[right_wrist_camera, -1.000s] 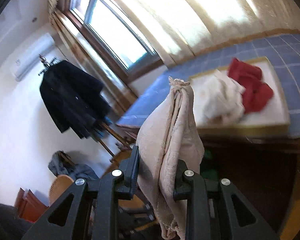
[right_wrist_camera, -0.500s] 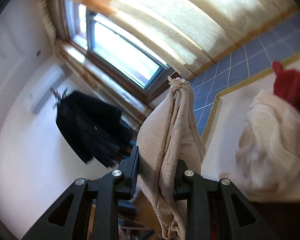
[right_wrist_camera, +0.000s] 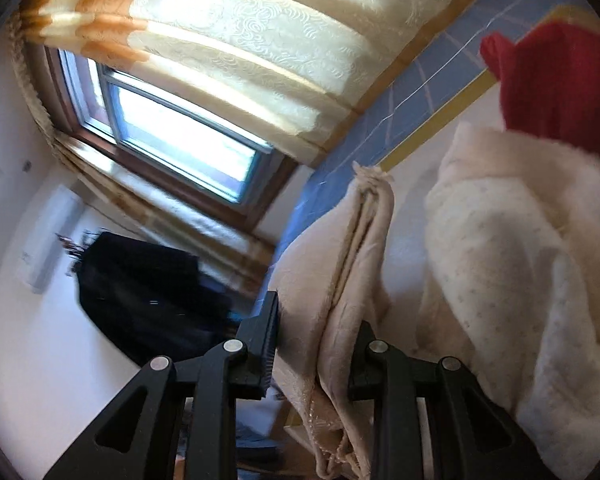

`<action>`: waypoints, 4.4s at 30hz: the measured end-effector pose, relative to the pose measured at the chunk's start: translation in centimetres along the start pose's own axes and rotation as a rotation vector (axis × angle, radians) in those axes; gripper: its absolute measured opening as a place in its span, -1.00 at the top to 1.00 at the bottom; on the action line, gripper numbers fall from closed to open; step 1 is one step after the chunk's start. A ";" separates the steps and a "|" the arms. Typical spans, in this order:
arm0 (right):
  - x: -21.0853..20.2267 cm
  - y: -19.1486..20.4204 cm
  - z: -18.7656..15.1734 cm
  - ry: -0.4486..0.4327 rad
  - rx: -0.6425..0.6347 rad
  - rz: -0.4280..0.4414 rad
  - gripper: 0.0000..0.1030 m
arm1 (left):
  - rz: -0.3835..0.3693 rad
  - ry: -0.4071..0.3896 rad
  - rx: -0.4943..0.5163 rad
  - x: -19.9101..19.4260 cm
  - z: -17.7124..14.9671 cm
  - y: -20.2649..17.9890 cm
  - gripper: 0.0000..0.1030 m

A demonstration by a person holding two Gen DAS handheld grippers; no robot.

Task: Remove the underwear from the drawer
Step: 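Lift the beige underwear to the tray and release it with the right gripper, then reach the right gripper back into the drawer and grasp the red underwear, then lift the red underwear to the tray and open the right gripper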

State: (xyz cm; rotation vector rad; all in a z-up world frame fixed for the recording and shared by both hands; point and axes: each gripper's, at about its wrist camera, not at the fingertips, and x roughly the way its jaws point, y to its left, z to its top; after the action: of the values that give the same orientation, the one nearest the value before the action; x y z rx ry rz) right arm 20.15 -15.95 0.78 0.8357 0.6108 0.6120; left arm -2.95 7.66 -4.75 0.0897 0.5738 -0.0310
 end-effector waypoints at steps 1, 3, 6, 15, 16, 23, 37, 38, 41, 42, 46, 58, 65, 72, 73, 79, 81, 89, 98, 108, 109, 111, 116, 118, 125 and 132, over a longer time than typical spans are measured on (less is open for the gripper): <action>0.0 0.0 0.0 -0.006 -0.007 -0.026 0.44 | -0.001 -0.001 -0.002 0.0 0.0 0.0 -1.00; 0.0 -0.2 0.2 -0.020 -0.023 -0.072 0.44 | 0.001 -0.007 0.000 -0.2 0.1 0.0 -1.00; -0.4 -0.6 0.3 -0.027 -0.041 -0.116 0.34 | 0.001 -0.016 0.001 -0.4 0.1 0.0 -1.00; -0.8 -0.5 0.1 -0.046 -0.117 -0.203 0.21 | 0.001 -0.046 0.011 -1.6 0.2 -0.4 -1.00; -0.8 -0.6 0.0 -0.045 -0.122 -0.207 0.21 | 0.001 -0.049 0.011 -1.7 0.3 -0.5 -1.00; -0.7 -0.4 -0.1 -0.044 -0.187 -0.236 0.19 | 0.000 -0.055 0.011 -2.0 0.3 -0.6 -1.00; -6.0 0.2 -1.6 -0.043 -0.170 -0.189 -0.11 | 0.006 -0.032 0.047 -1.8 0.4 -1.4 -1.00; -7.0 0.5 -1.9 -0.058 -0.187 -0.204 -0.15 | 0.006 -0.030 0.047 -1.8 0.4 -1.4 -1.00; -9.4 1.1 -2.6 -0.109 -0.208 -0.233 -0.34 | 0.006 -0.026 0.040 -1.7 0.5 -1.2 -1.00; -10.1 1.2 -2.8 -0.117 -0.208 -0.232 -0.34 | 0.006 -0.026 0.037 -1.8 0.5 -1.1 -1.00; -13.2 1.6 -3.8 -0.133 -0.238 -0.247 -0.34 | 0.007 -0.023 0.038 -1.7 0.4 -1.1 -1.00; -19.0 1.9 -12.0 0.006 -0.526 -0.430 -0.34 | 0.029 -0.042 0.041 -1.9 0.7 -0.5 -1.00; -17.5 -1.0 -17.1 0.192 -0.518 -0.440 -0.34 | 0.017 -0.030 0.017 -1.8 0.9 -0.1 -0.99; -13.9 -0.7 -18.7 0.315 -0.515 -0.339 -0.35 | 0.055 -0.067 0.058 -2.0 1.2 -0.1 -1.00; -13.3 -0.6 -18.9 0.329 -0.529 -0.338 -0.35 | 0.069 -0.073 0.059 -1.8 1.3 0.2 -0.99; -10.4 -0.8 -19.6 0.409 -0.530 -0.334 -0.35 | 0.000 -0.096 -0.006 0.1 2.3 1.6 -1.00; -9.8 -0.9 -19.5 0.421 -0.517 -0.324 -0.35 | 0.008 -0.099 0.000 0.7 2.8 1.5 -1.00; -5.8 -1.3 -19.5 0.520 -0.502 -0.309 -0.35 | 0.056 -0.069 0.046 3.1 3.0 0.5 -0.99; -2.9 -2.2 -20.4 0.598 -0.477 -0.341 -0.28 | 0.082 -0.051 0.028 4.2 2.7 0.6 -0.99; -7.7 -3.8 -18.8 0.485 -0.330 -0.302 0.46 | 0.069 -0.043 0.031 4.1 2.6 0.6 -1.00; -8.4 -4.1 -18.5 0.467 -0.299 -0.287 0.47 | 0.063 -0.045 0.031 4.0 2.5 0.7 -1.00; -9.7 -4.7 -18.0 0.432 -0.241 -0.257 0.48 | 0.052 -0.054 0.032 3.9 2.5 0.7 -1.00; -12.1 -5.8 -16.8 0.355 -0.135 -0.208 0.49 | 0.000 -0.031 0.084 4.1 2.4 0.4 -1.00; -12.8 -6.3 -16.6 0.331 -0.087 -0.180 0.51 | -0.031 -0.018 0.121 4.2 2.4 0.1 -1.00; -13.9 -7.4 -16.2 0.273 0.027 -0.124 0.55 | -0.148 -0.002 0.218 4.3 2.4 -0.8 -1.00; -12.7 -6.8 -16.7 0.298 -0.050 -0.249 0.34 | -0.195 0.012 0.295 4.1 2.2 -1.7 -0.99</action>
State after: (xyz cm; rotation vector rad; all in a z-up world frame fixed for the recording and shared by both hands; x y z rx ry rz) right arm 1.64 -20.37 -10.34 0.6123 0.9517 0.5248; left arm 1.60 5.77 -5.22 0.3207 0.5851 -0.3049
